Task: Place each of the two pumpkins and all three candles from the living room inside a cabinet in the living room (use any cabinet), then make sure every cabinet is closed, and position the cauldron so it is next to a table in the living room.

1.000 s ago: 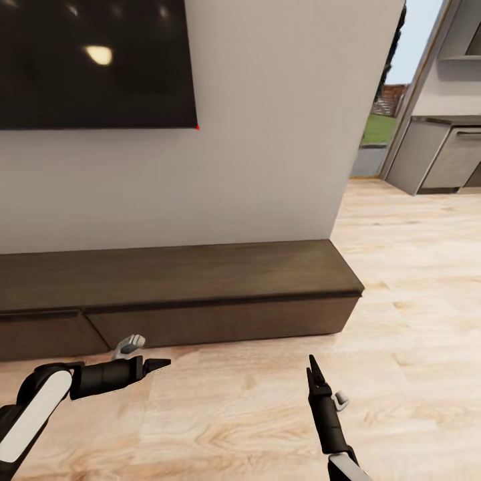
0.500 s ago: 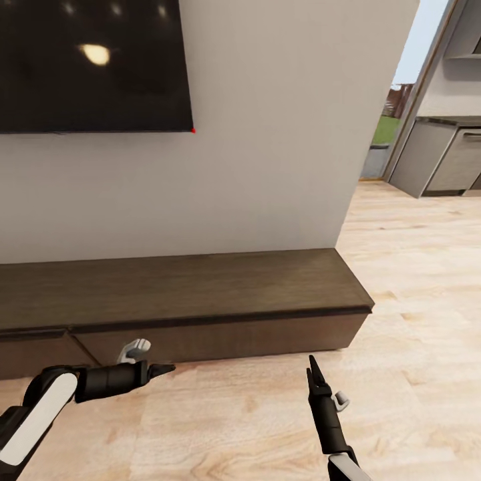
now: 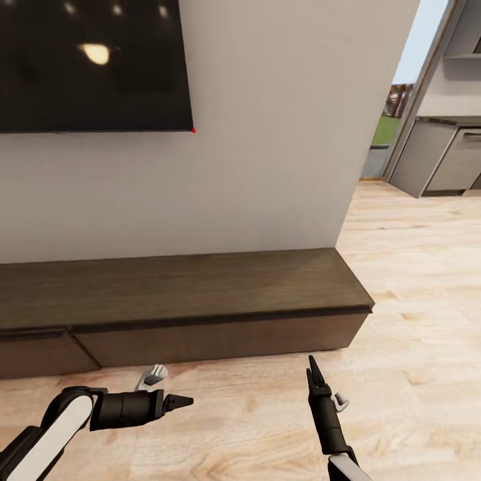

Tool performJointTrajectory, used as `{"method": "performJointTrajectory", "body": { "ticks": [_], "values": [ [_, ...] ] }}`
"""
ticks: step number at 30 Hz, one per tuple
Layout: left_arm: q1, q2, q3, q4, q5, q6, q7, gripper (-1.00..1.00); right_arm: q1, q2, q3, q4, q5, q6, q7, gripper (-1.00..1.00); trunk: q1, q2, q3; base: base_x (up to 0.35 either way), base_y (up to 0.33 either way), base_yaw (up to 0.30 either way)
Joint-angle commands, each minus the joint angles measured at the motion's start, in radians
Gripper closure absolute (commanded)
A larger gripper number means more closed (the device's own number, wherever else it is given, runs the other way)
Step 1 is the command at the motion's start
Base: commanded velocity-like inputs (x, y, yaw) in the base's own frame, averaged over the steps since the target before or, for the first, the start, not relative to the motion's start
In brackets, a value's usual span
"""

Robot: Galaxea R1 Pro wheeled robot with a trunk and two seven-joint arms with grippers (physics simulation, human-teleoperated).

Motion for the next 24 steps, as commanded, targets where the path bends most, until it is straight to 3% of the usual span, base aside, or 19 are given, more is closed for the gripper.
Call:
{"method": "performJointTrajectory", "body": {
  "ticks": [1,12,18,24],
  "values": [
    [-0.001,0.001,0.001,-0.001,-0.005,0.001,-0.009,-1.0,-0.001,-0.001,0.008,0.001,-0.009,-0.007,0.002,-1.0,0.004,-0.008,-0.004,0.0,0.0,0.0],
    [-0.001,0.004,0.015,-0.005,0.002,0.001,-0.009,-1.0,-0.001,-0.001,0.009,0.001,-0.007,-0.006,-0.015,-1.0,0.046,-0.085,-0.038,0.0,0.0,0.0],
    [-0.001,0.004,0.016,-0.005,0.03,0.001,-0.009,-1.0,-0.001,-0.001,0.009,0.001,-0.007,-0.006,-0.027,-1.0,0.069,-0.127,-0.057,0.0,0.0,0.0],
    [-0.001,0.004,0.016,-0.006,0.033,0.001,-0.009,-1.0,-0.001,-0.001,0.009,0.001,-0.007,-0.006,-0.028,-1.0,0.092,-0.169,-0.076,0.0,0.0,0.0]
  ]
}}
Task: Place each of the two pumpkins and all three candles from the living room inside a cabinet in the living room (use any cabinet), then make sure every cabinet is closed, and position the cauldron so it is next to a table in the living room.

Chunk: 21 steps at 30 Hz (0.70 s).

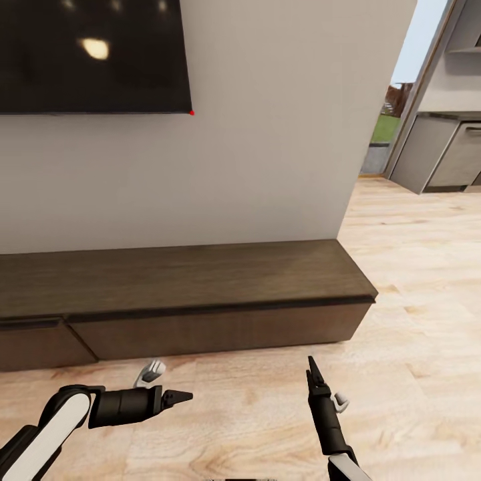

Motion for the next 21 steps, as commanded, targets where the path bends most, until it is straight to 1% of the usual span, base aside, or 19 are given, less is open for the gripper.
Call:
{"method": "performJointTrajectory", "body": {
  "ticks": [1,15,20,21],
  "values": [
    [-0.001,0.001,-0.001,0.0,-0.008,0.001,-0.009,-1.0,-0.001,-0.001,0.008,0.001,-0.009,-0.007,0.002,-1.0,0.004,-0.008,-0.004,0.0,0.0,0.0],
    [-0.001,0.0,-0.001,-0.002,-0.007,0.001,-0.009,-1.0,-0.001,0.0,0.008,0.001,-0.009,-0.007,0.002,-1.0,0.057,-0.106,-0.048,0.0,0.0,0.0],
    [-0.001,0.0,-0.001,-0.003,-0.007,0.001,-0.009,-1.0,-0.001,0.0,0.008,0.001,-0.009,-0.007,0.002,-1.0,0.06,-0.107,-0.067,0.0,0.0,0.0],
    [-0.001,0.0,-0.001,-0.003,-0.007,0.001,-0.009,-1.0,-0.001,0.0,0.008,0.001,-0.009,-0.007,0.002,-1.0,0.06,-0.107,-0.067,0.0,0.0,0.0]
  ]
}}
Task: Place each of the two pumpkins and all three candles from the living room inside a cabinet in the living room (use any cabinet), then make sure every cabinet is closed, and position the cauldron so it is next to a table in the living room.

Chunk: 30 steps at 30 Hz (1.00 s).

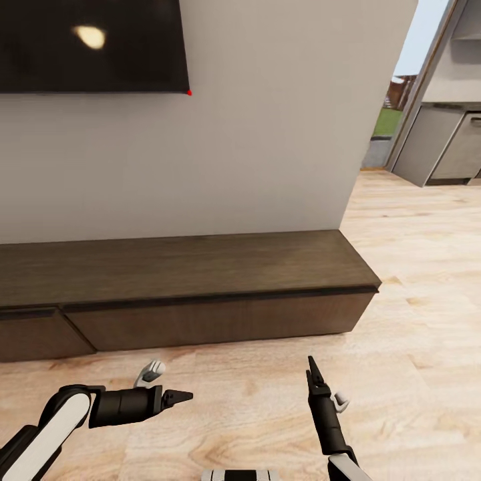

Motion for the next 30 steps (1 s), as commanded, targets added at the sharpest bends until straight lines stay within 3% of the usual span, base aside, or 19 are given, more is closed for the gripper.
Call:
{"method": "performJointTrajectory", "body": {
  "ticks": [1,12,30],
  "values": [
    [-0.001,0.001,-0.001,0.0,-0.008,0.001,-0.009,-1.0,-0.001,-0.001,0.008,0.001,-0.009,-0.007,0.002,-1.0,0.0,0.0,-0.001,0.0,0.0,0.0],
    [-0.001,0.001,-0.002,0.0,-0.008,0.001,-0.009,-1.0,-0.001,-0.001,0.008,0.001,-0.009,-0.007,0.002,-1.0,0.0,0.0,-0.001,0.003,0.0,0.0],
    [-0.001,0.001,-0.003,0.0,-0.008,0.001,-0.009,-1.0,-0.001,-0.001,0.008,0.002,-0.009,-0.008,0.002,-1.0,0.0,0.0,-0.001,0.193,0.0,0.0]
  ]
}}
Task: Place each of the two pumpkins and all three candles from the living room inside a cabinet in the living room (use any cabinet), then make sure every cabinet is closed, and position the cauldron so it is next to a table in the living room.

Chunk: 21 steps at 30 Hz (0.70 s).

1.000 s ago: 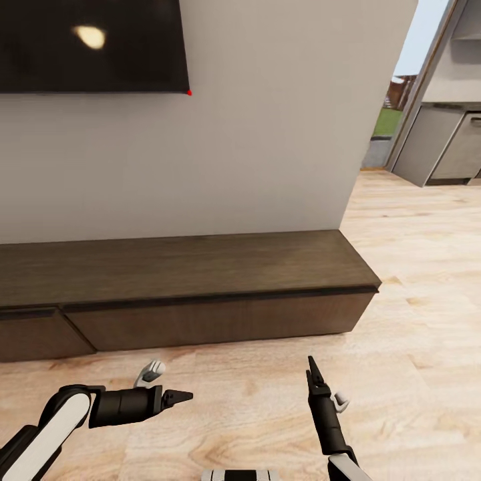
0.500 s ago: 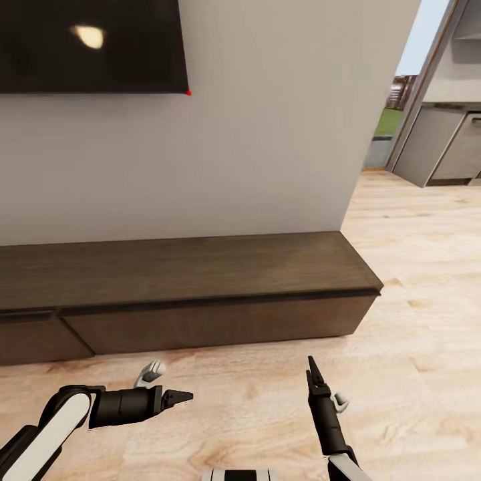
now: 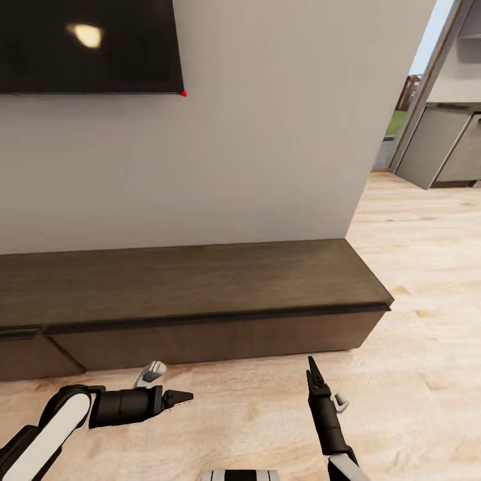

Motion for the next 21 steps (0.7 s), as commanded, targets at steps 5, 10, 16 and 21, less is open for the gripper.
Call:
{"method": "performJointTrajectory", "body": {
  "ticks": [5,10,16,21],
  "values": [
    [-0.001,0.001,-0.001,0.0,-0.008,0.001,-0.009,-1.0,-0.001,-0.001,0.008,0.001,-0.009,-0.007,0.002,-1.0,0.0,0.0,-0.001,0.288,0.0,0.0],
    [-0.001,0.001,-0.001,0.0,-0.008,0.001,-0.009,-1.0,-0.001,-0.001,0.008,0.001,-0.009,-0.008,0.002,-1.0,0.0,0.0,-0.001,0.292,0.0,0.0],
    [-0.001,0.001,-0.002,0.0,-0.008,0.001,-0.009,-1.0,-0.001,-0.001,0.009,0.001,-0.009,-0.008,0.002,-1.0,0.0,0.0,-0.001,0.122,0.0,0.0],
    [-0.001,0.001,-0.005,0.0,-0.008,0.001,-0.009,-1.0,-0.001,-0.001,0.009,0.001,-0.009,-0.01,0.002,-1.0,0.0,0.0,-0.001,0.093,0.0,0.0]
  ]
}}
